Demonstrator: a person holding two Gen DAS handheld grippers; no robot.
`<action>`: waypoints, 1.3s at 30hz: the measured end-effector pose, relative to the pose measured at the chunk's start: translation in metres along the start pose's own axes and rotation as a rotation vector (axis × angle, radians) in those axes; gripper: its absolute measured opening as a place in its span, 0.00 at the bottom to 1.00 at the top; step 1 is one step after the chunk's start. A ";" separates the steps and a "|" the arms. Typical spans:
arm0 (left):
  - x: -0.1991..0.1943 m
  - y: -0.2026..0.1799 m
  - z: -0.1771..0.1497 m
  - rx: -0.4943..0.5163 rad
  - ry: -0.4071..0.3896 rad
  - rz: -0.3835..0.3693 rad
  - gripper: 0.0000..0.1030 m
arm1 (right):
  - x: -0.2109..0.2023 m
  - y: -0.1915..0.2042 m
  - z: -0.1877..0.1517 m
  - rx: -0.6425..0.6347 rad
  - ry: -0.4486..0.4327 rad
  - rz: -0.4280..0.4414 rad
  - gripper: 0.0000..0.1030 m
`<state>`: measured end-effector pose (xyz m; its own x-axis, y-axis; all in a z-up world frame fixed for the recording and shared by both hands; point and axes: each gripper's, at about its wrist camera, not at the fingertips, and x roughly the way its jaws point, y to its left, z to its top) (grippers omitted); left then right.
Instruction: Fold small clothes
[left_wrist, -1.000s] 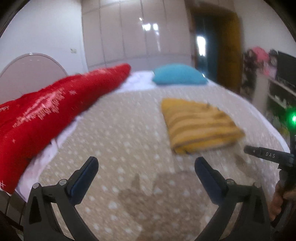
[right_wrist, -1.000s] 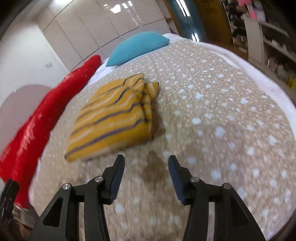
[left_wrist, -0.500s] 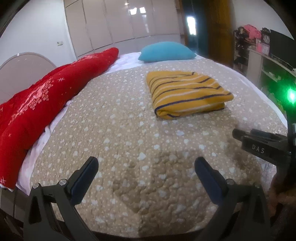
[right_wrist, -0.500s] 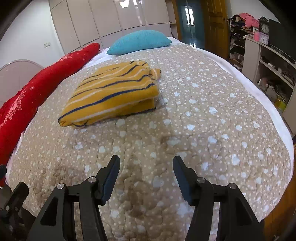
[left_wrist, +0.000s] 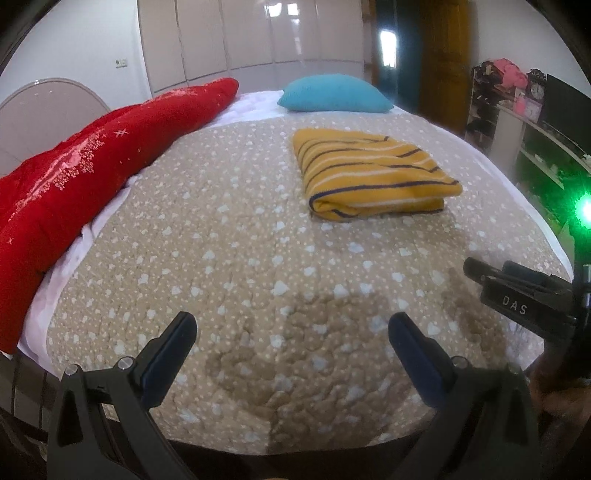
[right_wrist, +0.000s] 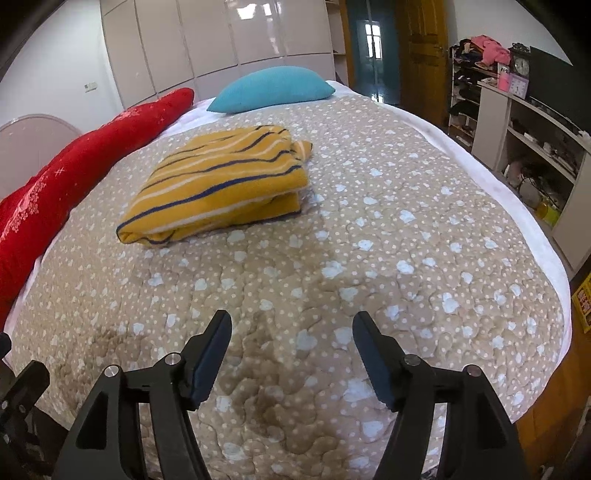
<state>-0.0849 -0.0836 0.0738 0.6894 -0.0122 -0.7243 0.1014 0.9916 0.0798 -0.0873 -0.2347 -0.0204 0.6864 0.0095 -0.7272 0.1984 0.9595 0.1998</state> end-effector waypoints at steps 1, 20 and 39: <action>0.001 0.000 0.000 0.001 0.004 0.000 1.00 | 0.000 0.001 0.000 -0.002 0.000 -0.001 0.71; 0.007 0.004 -0.002 -0.017 0.044 0.016 1.00 | 0.004 0.013 -0.007 -0.055 0.008 -0.017 0.74; 0.011 0.005 -0.004 -0.022 0.065 0.002 1.00 | 0.005 0.026 -0.010 -0.116 0.003 -0.037 0.77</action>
<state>-0.0792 -0.0783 0.0635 0.6416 -0.0021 -0.7670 0.0835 0.9942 0.0672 -0.0859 -0.2071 -0.0250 0.6778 -0.0261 -0.7347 0.1415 0.9853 0.0955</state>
